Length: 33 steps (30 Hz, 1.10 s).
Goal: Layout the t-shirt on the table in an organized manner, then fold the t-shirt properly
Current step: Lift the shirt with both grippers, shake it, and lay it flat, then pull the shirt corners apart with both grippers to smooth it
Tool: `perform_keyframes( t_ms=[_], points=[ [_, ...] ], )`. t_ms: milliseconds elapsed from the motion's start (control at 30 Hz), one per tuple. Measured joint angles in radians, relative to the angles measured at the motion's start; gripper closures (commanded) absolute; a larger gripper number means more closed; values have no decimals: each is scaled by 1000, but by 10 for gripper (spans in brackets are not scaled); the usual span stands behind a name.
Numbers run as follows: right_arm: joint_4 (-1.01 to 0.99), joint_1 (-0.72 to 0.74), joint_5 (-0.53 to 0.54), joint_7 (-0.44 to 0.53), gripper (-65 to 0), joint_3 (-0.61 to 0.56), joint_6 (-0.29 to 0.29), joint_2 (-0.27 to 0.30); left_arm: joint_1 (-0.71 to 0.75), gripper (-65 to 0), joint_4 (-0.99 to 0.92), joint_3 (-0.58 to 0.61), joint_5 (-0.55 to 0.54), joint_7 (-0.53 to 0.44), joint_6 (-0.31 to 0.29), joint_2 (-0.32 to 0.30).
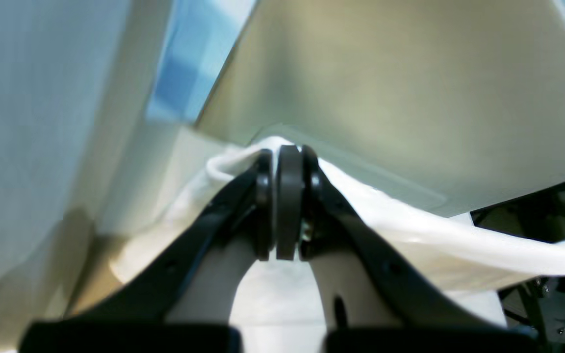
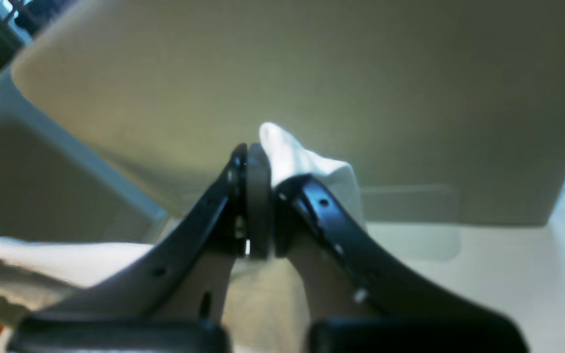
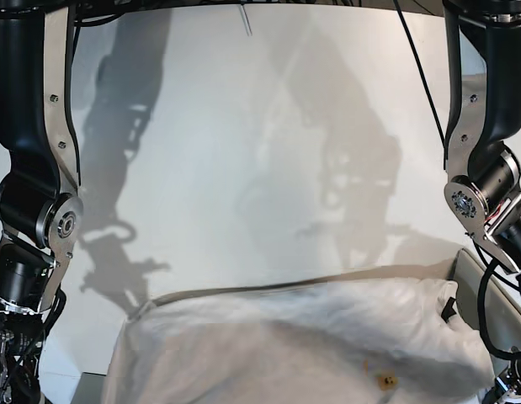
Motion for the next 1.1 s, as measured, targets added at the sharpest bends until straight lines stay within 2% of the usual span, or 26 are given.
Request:
perform_keyframes(
  t_ms=[33, 100, 133, 267, 367, 433, 500, 567, 600, 667, 833, 1000, 1100],
  points=[
    [3, 1, 0, 3, 0, 0, 11, 8, -2, 0, 19, 2, -1, 7, -6, -9],
    [2, -2, 3, -12, 0, 0, 82, 31, 1, 0, 76, 1, 1, 67, -4, -33],
    [1, -5, 4, -17, 0, 0, 98, 36, 4, 0, 109, -3, 2, 86, -1, -39],
    [-1, -5, 10, -24, 0, -2, 98, 47, 57, 0, 249, -2, -4, 146, -5, -30],
    [20, -7, 15, -151, 0, 1, 97, 82, 140, 0, 358, 1, -18, 221, -6, -24],
    [137, -45, 72, -267, 0, -2, 91, 100, 208, 0, 438, 4, -23, 228, -8, -23],
    [323, -152, 183, -347, 0, 1, 97, 115, 308, 0, 530, 9, -24, 201, -1, -23],
    [517, -296, 235, -476, 0, 3, 79, 121, 440, 0, 607, 5, -45, 200, -10, -27],
    [587, -380, 265, -516, 0, 3, 33, 121, 511, 0, 626, 4, -53, 206, -2, -24],
    [689, -546, 257, -601, 0, 0, 3, 112, 657, 0, 688, 4, -88, 225, 0, -14],
    [799, -860, 335, -586, 0, 0, 4, 105, 933, 0, 826, 3, -132, 196, -11, -18],
    [882, -1119, 429, -593, 0, -2, 3, 105, 1183, 0, 877, 5, -123, 211, -9, 62],
    [946, -1220, 455, -587, 0, 0, 4, 105, 1250, 0, 882, 5, -124, 206, -10, 70]
  ],
)
